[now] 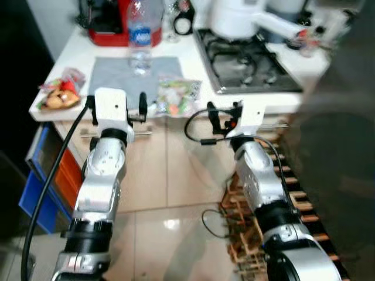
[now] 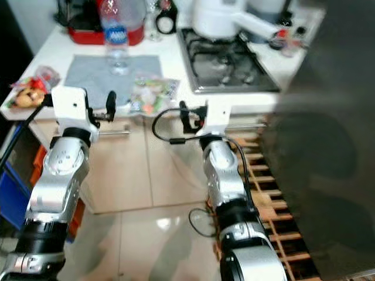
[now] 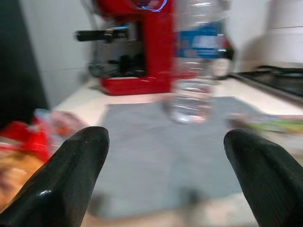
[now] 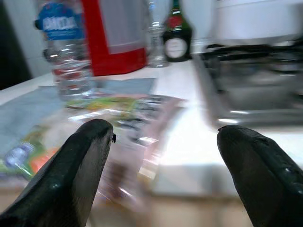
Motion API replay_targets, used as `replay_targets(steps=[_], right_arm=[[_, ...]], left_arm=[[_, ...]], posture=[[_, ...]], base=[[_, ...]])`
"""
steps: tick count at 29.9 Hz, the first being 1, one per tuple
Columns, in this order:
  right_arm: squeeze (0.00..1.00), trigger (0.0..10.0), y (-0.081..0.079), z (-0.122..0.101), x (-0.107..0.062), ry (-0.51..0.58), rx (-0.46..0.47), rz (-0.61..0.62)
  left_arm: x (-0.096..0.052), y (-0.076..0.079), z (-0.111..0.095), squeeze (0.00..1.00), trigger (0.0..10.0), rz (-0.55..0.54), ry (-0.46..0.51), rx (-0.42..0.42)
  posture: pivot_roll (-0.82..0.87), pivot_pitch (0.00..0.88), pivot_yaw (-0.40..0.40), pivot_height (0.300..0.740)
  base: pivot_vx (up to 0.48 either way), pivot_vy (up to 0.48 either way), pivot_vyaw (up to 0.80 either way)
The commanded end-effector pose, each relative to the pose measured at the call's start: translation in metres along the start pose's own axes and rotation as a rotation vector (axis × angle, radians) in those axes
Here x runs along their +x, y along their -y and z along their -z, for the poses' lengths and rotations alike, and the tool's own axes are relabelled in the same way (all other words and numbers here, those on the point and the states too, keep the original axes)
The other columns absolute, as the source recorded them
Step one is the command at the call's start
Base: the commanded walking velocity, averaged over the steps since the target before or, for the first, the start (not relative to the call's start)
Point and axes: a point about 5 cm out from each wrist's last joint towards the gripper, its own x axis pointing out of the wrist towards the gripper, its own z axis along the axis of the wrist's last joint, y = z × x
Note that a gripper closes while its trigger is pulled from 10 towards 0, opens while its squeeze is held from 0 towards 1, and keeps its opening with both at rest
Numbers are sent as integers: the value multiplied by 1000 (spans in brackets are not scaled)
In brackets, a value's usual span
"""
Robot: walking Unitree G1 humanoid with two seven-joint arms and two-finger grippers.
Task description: Restocking fridge
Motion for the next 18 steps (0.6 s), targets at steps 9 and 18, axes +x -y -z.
replay_targets(steps=[9,18], right_arm=[[0,10000,-6,-5,1,47,17,8],[0,10000,8,4,1,-30,371,108]], left_arm=[[8,-5,-22,0,10000,-24,101,72],[9,-2,-19,0,10000,-9,90,56]], posture=[[32,0,-39,740],[29,0,-35,740]], base=[[0,262,-432],[0,0,0]])
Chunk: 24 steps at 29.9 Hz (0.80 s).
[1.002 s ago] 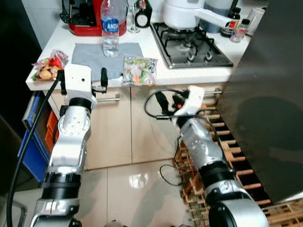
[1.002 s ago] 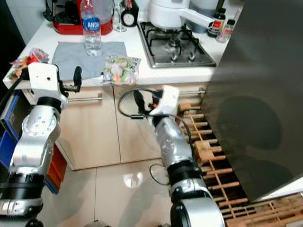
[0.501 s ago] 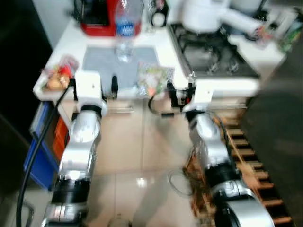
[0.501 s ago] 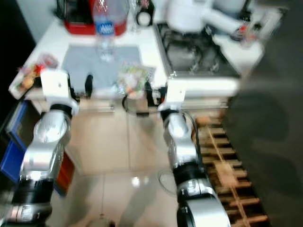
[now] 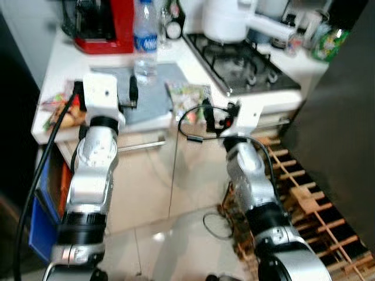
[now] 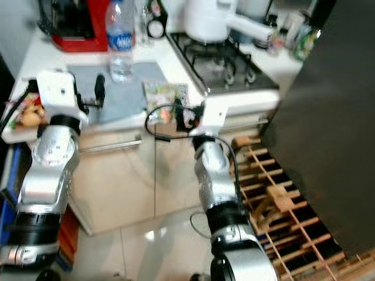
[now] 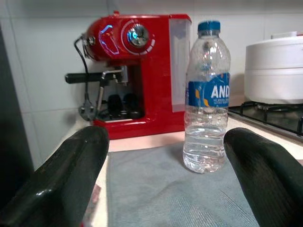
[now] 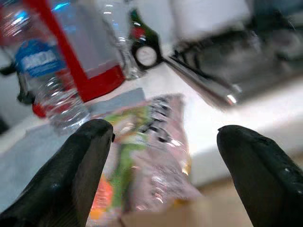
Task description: Restocking fridge
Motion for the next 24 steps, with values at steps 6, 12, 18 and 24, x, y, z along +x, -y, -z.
replay_targets(steps=[6,12,18,24], right_arm=[[0,10000,-4,7,7,-83,239,-10],[0,10000,-14,8,13,-130,365,-46],[0,10000,-20,9,12,-145,438,-49],[0,10000,-31,10,12,-168,490,-91]], left_arm=[[1,5,2,0,10000,23,-8,-4],[-1,2,0,0,10000,20,-7,2],[-2,0,1,0,10000,13,-10,5],[0,1,0,0,10000,20,-5,10]], posture=[[40,0,-35,740],[49,0,-38,740],[50,0,-40,740],[42,0,-31,740]], base=[[0,0,0],[0,0,0],[0,0,0],[0,0,0]])
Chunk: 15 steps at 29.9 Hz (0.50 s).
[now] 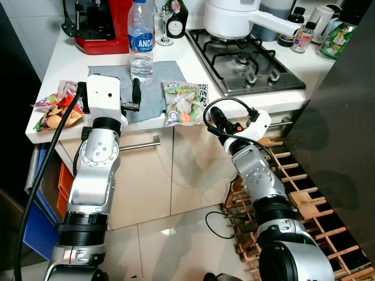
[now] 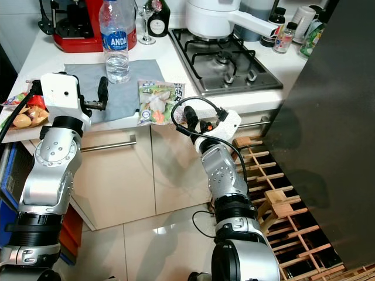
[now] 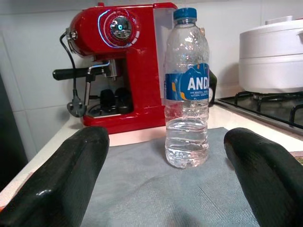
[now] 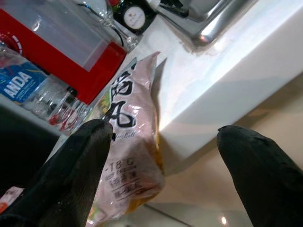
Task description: Restocking fridge
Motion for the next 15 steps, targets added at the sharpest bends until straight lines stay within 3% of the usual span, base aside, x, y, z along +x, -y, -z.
replay_targets(steps=[1,15], right_arm=[[0,10000,-33,13,8,-16,79,-89],[0,10000,-45,44,13,-158,103,-125]], left_arm=[[1,0,-1,0,10000,9,1,10],[2,1,-2,0,10000,18,2,14]], posture=[[41,0,-31,740],[58,0,-29,740]], base=[[0,0,0],[0,0,0]])
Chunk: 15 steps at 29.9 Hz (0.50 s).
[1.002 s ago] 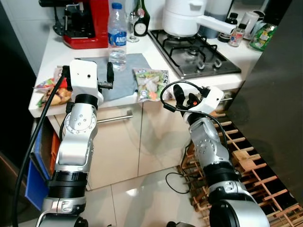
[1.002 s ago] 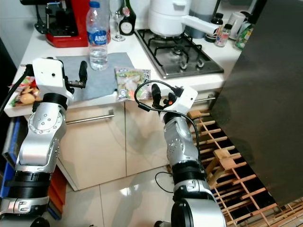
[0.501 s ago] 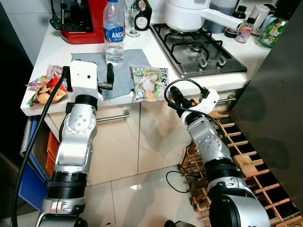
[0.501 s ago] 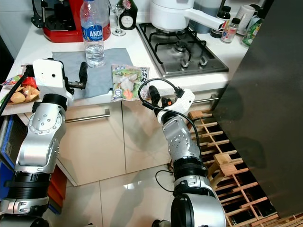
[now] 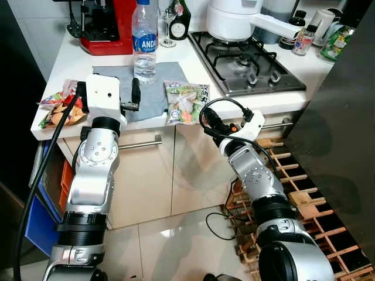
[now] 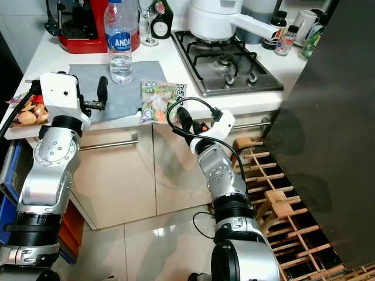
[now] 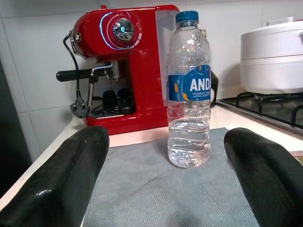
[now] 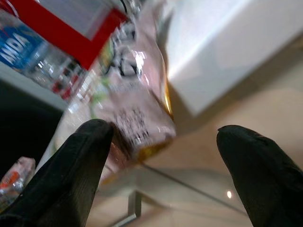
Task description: Restocking fridge
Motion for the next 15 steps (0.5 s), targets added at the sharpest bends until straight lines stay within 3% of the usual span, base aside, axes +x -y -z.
replay_targets(steps=[1,8,15], right_arm=[[0,10000,-46,25,16,-55,66,-119],[0,10000,-47,32,21,-99,111,-110],[0,10000,-63,27,29,-87,99,-158]], left_arm=[[1,2,-2,0,10000,17,1,10],[0,0,-2,0,10000,14,-1,16],[-1,-2,-2,0,10000,12,-4,24]], posture=[[61,0,-29,740],[80,0,-27,740],[89,0,-32,740]], base=[[0,0,0],[0,0,0],[0,0,0]])
